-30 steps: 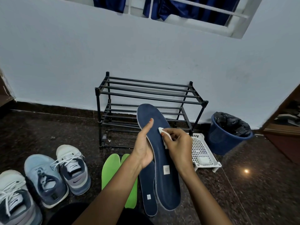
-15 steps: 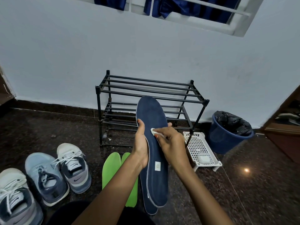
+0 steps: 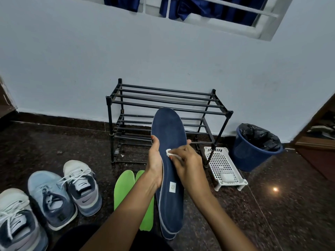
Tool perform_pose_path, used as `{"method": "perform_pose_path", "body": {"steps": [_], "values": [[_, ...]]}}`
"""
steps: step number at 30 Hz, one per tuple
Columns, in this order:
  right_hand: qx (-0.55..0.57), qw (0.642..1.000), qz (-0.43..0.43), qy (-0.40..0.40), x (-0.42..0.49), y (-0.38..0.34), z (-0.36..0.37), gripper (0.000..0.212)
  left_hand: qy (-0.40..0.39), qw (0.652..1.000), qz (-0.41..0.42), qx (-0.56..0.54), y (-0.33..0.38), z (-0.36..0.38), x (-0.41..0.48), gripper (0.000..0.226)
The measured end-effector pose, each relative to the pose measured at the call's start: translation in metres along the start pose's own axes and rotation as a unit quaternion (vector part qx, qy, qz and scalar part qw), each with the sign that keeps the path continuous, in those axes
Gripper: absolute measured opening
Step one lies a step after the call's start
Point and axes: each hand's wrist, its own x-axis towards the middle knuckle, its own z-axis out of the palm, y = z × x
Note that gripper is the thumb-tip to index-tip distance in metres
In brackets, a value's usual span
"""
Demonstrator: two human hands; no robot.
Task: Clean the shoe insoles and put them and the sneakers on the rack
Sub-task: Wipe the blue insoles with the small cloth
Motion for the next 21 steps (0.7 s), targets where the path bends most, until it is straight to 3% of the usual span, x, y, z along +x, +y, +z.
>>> {"method": "perform_pose_path", "body": {"steps": [4, 12, 21], "values": [[0.019, 0.999, -0.027, -0.025, -0.016, -0.006, 0.002, 0.013, 0.033, 0.999, 0.009, -0.01, 0.0, -0.003, 0.003, 0.082], [-0.015, 1.0, -0.005, 0.022, 0.007, 0.004, 0.004, 0.015, 0.02, 1.0, -0.014, 0.009, -0.004, -0.001, 0.002, 0.087], [0.01, 1.0, -0.018, -0.01, -0.017, -0.004, 0.007, 0.016, 0.045, 0.999, 0.006, -0.012, -0.002, -0.004, 0.006, 0.082]]}}
